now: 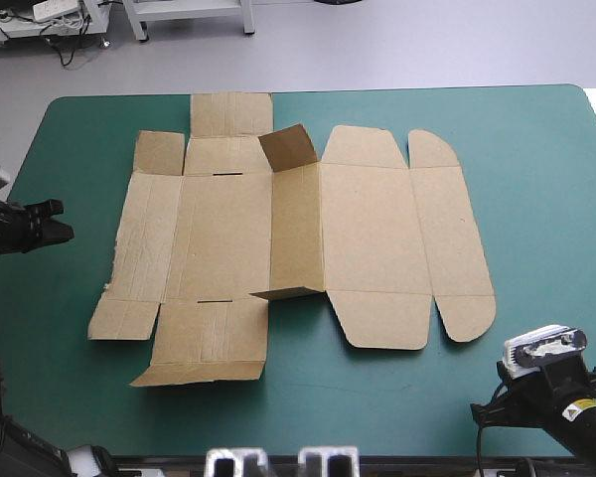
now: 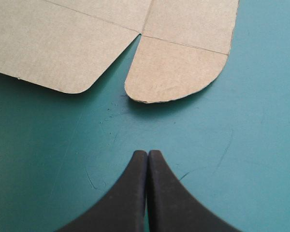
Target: Fold the box
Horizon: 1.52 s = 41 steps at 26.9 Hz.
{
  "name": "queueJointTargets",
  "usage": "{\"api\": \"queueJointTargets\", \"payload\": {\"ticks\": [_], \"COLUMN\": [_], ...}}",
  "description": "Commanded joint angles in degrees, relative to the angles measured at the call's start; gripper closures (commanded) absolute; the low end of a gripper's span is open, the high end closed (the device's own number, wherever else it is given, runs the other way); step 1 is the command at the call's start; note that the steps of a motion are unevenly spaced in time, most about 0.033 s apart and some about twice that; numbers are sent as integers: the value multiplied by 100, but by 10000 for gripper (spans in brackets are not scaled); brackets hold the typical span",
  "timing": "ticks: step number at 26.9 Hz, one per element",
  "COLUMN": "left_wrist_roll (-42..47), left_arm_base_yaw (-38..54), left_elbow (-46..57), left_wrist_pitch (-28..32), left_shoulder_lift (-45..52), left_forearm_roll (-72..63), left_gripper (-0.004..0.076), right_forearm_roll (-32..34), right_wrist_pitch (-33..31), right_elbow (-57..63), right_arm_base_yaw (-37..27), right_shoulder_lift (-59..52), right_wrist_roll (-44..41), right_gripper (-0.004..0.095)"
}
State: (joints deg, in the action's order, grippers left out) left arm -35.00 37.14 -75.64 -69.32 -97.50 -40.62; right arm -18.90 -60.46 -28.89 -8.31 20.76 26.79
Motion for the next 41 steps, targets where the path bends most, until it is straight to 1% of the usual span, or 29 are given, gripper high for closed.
{"api": "queueJointTargets", "payload": {"ticks": [1,6,12,16,20,25,29,36,41], "left_wrist_roll": [-22,72,235,315,331,559,610,610,610], "left_arm_base_yaw": [-186,-565,-683,-687,-687,-711,-887,-1451,-1537], "left_elbow": [-168,-168,-168,-168,-168,-157,-158,61,72], "left_wrist_pitch": [-524,-524,-524,-524,-524,-524,-524,-524,-524], "left_shoulder_lift": [138,-169,-525,-732,-851,-1077,-1168,-1357,-1403], "left_forearm_roll": [-93,5,14,14,14,14,69,179,38], "left_gripper": [556,236,270,270,270,270,270,270,273], "right_forearm_roll": [-84,-61,76,190,190,190,190,229,229], "right_wrist_pitch": [262,254,254,254,254,287,310,316,316], "right_elbow": [-128,-128,-128,-128,-128,-128,-128,-128,-128], "right_arm_base_yaw": [16,16,16,16,16,16,16,16,16], "right_shoulder_lift": [53,53,53,53,53,53,53,53,53], "right_wrist_roll": [20,7,-208,-273,-273,-273,-333,-465,-465], "right_gripper": [927,927,927,927,927,927,927,927,927]}}
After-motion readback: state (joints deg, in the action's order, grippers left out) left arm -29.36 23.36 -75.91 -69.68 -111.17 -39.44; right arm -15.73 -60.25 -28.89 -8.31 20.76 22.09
